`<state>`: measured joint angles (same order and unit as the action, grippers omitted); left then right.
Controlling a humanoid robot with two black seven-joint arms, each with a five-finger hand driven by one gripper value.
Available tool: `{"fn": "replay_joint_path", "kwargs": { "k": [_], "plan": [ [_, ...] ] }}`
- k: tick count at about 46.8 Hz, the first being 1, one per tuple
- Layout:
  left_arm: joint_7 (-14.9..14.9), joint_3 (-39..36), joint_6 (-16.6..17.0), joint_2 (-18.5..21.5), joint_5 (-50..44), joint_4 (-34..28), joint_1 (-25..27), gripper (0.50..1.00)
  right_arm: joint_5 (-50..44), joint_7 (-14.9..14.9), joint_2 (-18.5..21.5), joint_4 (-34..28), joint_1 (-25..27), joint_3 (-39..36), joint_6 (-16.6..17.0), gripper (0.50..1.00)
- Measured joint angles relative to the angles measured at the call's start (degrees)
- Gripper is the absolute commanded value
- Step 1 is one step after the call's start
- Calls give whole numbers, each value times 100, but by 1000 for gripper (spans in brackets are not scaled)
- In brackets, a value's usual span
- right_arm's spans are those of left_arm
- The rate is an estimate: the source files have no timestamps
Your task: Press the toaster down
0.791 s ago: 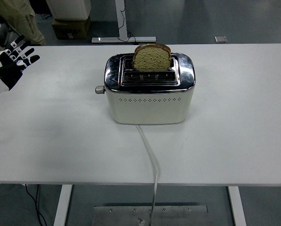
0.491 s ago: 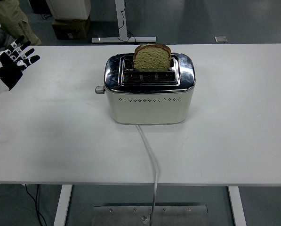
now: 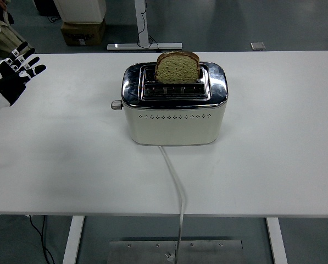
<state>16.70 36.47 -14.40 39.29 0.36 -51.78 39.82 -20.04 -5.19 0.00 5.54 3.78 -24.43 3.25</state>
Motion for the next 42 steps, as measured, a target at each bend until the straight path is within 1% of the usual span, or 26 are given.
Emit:
{"fn": "replay_joint_path", "kwargs": {
  "k": [42],
  "plan": [
    [0, 0, -30, -1, -49, 1, -115, 1000, 0, 0, 0, 0, 0, 0, 0, 1000]
  ]
}}
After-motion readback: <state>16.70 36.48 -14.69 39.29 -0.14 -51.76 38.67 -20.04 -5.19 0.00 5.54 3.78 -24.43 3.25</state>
